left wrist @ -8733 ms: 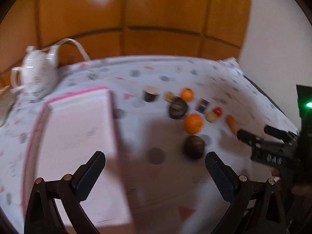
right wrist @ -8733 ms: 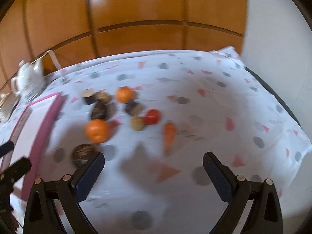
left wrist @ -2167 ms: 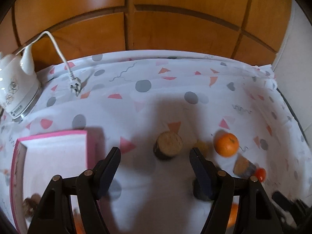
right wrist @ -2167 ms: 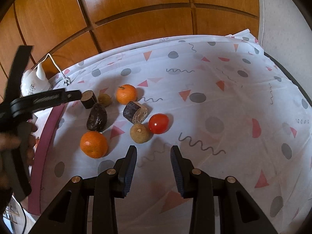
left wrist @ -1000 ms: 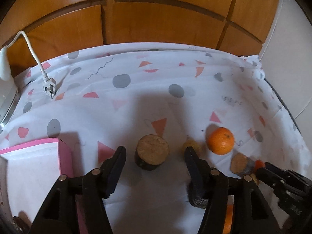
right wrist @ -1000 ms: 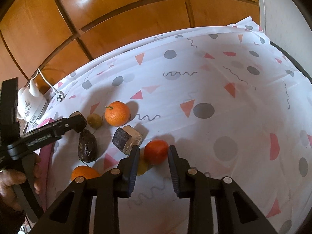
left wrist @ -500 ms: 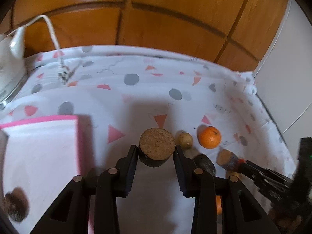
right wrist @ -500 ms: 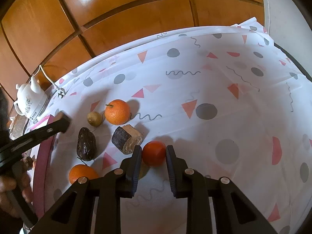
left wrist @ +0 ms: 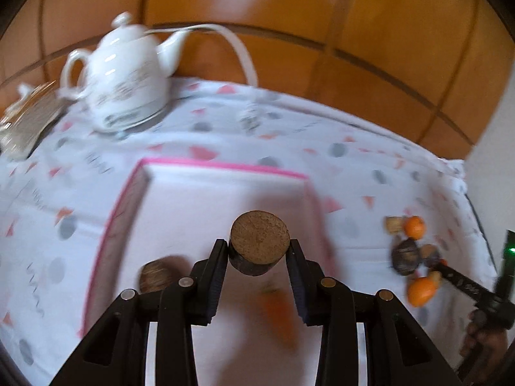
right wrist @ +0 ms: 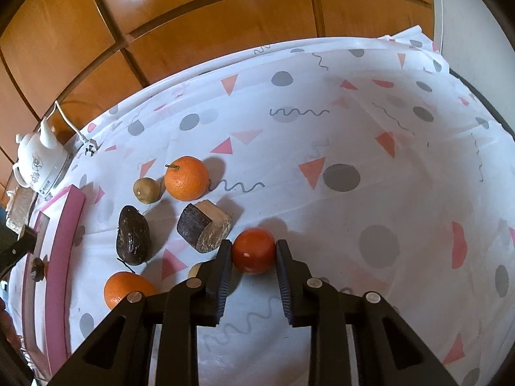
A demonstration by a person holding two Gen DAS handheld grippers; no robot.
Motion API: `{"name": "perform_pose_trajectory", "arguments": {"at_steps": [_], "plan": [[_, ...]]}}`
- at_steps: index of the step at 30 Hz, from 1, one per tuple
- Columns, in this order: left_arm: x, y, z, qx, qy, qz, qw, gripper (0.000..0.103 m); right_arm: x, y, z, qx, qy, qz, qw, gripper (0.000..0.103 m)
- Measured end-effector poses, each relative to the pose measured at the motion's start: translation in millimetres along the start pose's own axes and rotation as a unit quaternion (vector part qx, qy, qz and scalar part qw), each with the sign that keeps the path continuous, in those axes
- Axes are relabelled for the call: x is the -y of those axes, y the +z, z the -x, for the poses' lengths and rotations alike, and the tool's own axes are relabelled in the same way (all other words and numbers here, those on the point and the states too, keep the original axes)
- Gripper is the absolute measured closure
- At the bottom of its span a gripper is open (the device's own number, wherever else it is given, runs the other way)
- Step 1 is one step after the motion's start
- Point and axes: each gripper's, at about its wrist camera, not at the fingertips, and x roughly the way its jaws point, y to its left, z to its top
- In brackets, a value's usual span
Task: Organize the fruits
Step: 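Place the log piece in the tray with the left tool while the right tool grasps the tomato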
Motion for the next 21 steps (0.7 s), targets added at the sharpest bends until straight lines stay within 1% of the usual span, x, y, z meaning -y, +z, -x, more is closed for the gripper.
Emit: {"name": "perform_pose_trajectory", "arguments": {"at_steps": [2,3,5,7,8,15,18,21], "plan": [[-8,-6,-3,-0.007,0.008,0.002,0.9999,0.065,0,0,1,0.001,-0.003,0.003,1.000,0.076],[-11,-9,-2,-0.005,0.014,0.003,0.9999,0.065,1,-1,2,0.002,-0.006,0.003,1.000,0.077],[-13,-14,2,0.001,0.015,0.000,0.9999,0.062,2,-1,4,0.003,-0.011,0.004,1.000,0.077],[-15,-20,8,0.006,0.019,0.003,0.9998,0.041,3,-2,5,0.004,-0.016,0.006,1.000,0.077],[-15,-24,12,0.015,0.017,0.007,0.9997,0.039,4,-3,6,0.004,-0.017,0.006,1.000,0.077],[-9,-44,34,0.023,0.038,0.008,0.9990,0.037,8,-10,15,0.010,-0.023,0.010,1.000,0.077],[-9,-52,41,0.023,0.036,0.012,0.9990,0.037,8,-12,21,0.016,-0.023,0.014,1.000,0.077],[-10,-60,49,0.025,0.035,0.015,0.9990,0.033,5,-14,29,0.025,-0.021,0.020,0.999,0.077]]}}
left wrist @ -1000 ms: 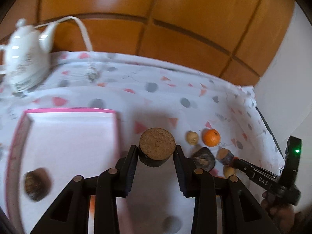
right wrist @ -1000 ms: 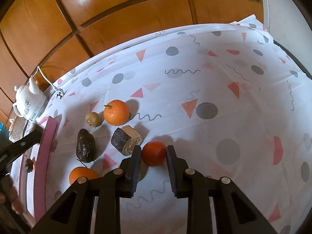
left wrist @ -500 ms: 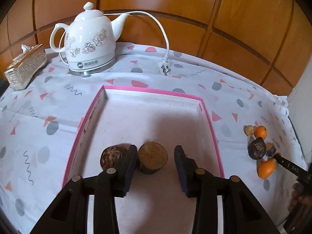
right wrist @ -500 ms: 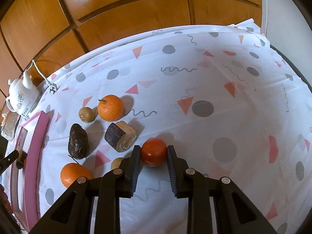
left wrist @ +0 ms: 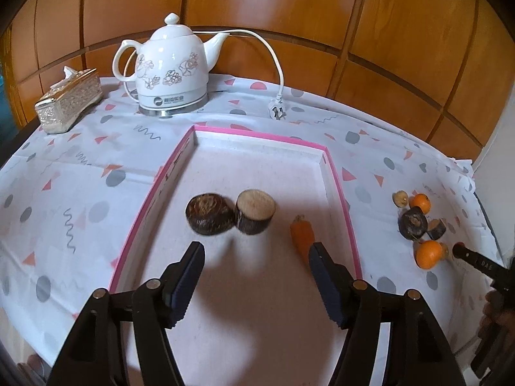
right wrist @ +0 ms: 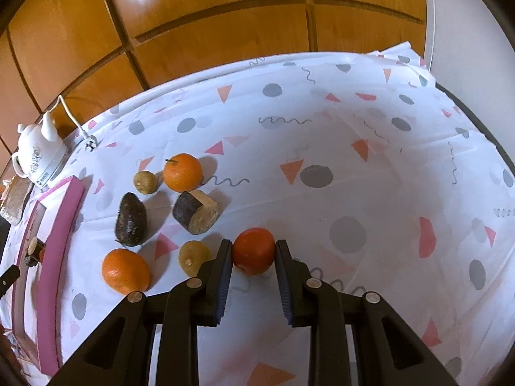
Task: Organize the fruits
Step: 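Place the log piece in the tray with the left tool while the right tool grasps the tomato, then carry the red tomato into the tray and release it with the right tool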
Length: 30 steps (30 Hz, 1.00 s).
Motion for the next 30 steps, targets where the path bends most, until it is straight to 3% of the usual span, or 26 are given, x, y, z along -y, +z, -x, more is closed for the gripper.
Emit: {"name": "perform_pose_trajectory", "arguments": {"at_steps": [5,10,15,20,25,30], "plan": [[-5,-10,6,0.002,0.009,0.002,1.0000,0.033,-15,-3,17,0.013,0.026,0.018,0.999,0.077],[-17,-16,10,0.003,0.018,0.014,0.9997,0.033,-58,-7,29,0.011,0.084,0.058,0.995,0.077],[-29,-16,17,0.012,0.028,0.025,0.9992,0.033,-129,-17,37,-0.002,0.159,0.129,0.979,0.077],[-40,-17,18,0.013,0.035,0.035,0.9987,0.033,-191,-32,42,-0.013,0.208,0.190,0.960,0.077],[-44,-19,18,0.009,0.034,0.040,0.9986,0.033,-240,-48,32,-0.041,0.231,0.234,0.944,0.077],[-40,-19,17,0.008,0.033,0.032,0.9989,0.033,-250,-55,29,-0.045,0.232,0.237,0.942,0.071]]}}
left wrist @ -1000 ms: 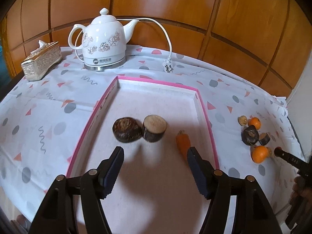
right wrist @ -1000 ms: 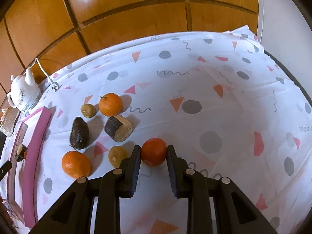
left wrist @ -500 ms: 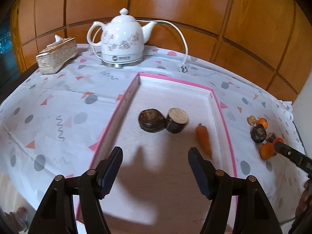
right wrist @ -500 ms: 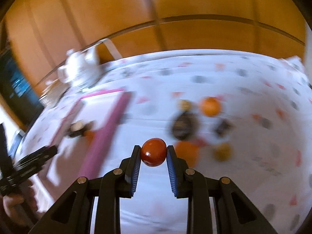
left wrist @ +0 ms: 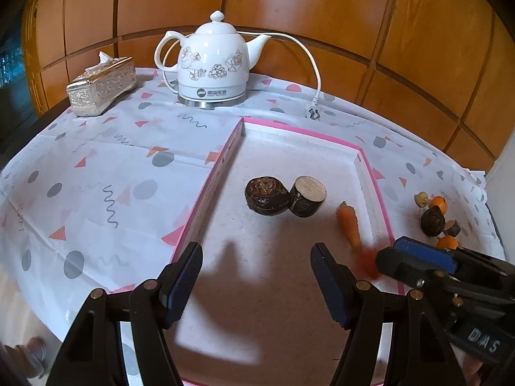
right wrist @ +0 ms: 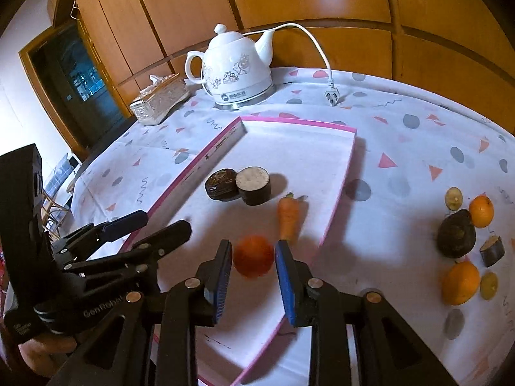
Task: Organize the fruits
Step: 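Carry the red tomato into the tray and release it with the right tool, then grasp the orange with the left tool while the right tool reaches for the beige fruit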
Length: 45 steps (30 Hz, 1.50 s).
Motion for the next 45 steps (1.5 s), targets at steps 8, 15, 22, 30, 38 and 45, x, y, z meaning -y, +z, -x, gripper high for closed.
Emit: {"name": "perform_pose_trajectory", "arguments": {"at_steps": [8,15,22,30,38,45], "plan": [[25,3,3,0.008,-0.019,-0.034,0.9992,0.033,27,-8,27,0.035,-0.039,-0.045,0.998,0.071],[56,4,5,0.008,-0.046,-0.068,0.9966,0.033,73,-19,51,0.055,-0.088,-0.105,0.989,0.071],[97,5,2,0.000,-0.083,-0.113,0.9901,0.033,122,-38,76,0.068,-0.142,-0.158,0.975,0.071],[146,1,-7,-0.011,-0.121,-0.160,0.9795,0.033,165,-59,98,0.072,-0.185,-0.204,0.959,0.071],[188,-4,-27,-0.043,-0.172,-0.189,0.9659,0.034,191,-71,103,0.069,-0.201,-0.232,0.949,0.071],[221,-5,-45,-0.064,-0.202,-0.199,0.9567,0.035,202,-75,106,0.067,-0.203,-0.244,0.946,0.071]]}}
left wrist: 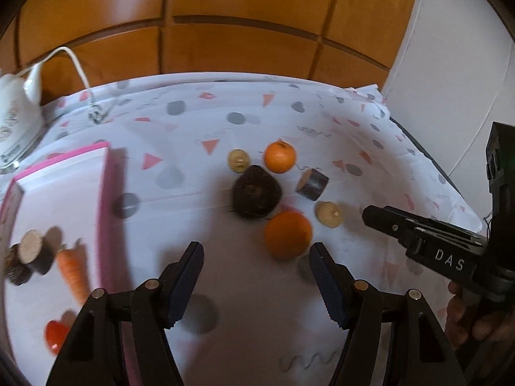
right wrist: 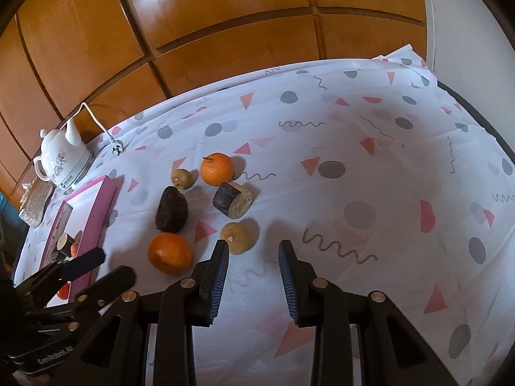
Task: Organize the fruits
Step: 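Grasp the orange with the left tool while the right tool reaches for the beige fruit, then release the orange in the tray with the left tool while the right tool grasps the beige fruit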
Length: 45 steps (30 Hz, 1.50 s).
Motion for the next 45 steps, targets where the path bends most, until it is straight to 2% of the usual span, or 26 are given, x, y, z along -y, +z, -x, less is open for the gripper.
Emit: {"name": "perform_pose_trajectory", "arguments": {"at_steps": [4,12,15,19,22,26,29,31,36,45], "plan": [[7,5,-17,-0.011,-0.010,-0.003,0.9999,0.039,3,2,-3,-0.003,0.003,-0.003,1.000,0.071],[10,9,-43,-0.027,-0.023,-0.001,0.9994,0.040,4,5,-9,-0.010,0.013,-0.001,1.000,0.071],[7,9,-49,-0.029,-0.046,0.010,0.9984,0.063,4,6,-11,-0.012,0.018,0.000,1.000,0.071],[7,4,-44,-0.021,-0.052,-0.001,0.9984,0.064,0,7,-15,-0.016,0.030,0.001,0.999,0.071],[1,-2,-36,-0.019,-0.054,0.013,0.9983,0.064,-6,8,-22,-0.022,0.038,0.005,0.999,0.071],[-6,-10,-25,-0.014,-0.039,0.020,0.9990,0.065,-12,10,-33,-0.032,0.039,0.011,0.999,0.071],[-13,-13,-17,-0.011,-0.031,0.030,0.9990,0.065,-19,11,-42,-0.039,0.030,0.023,0.999,0.071],[-16,-15,-13,-0.010,-0.021,0.032,0.9992,0.065,-24,10,-48,-0.045,0.023,0.041,0.998,0.075],[-21,-16,2,0.003,-0.025,0.041,0.9989,0.065,-31,5,-45,-0.044,0.008,0.065,0.997,0.078],[-42,-20,48,0.039,0.017,0.057,0.9974,0.065,-36,-6,-37,-0.044,0.005,0.077,0.996,0.078]]}}
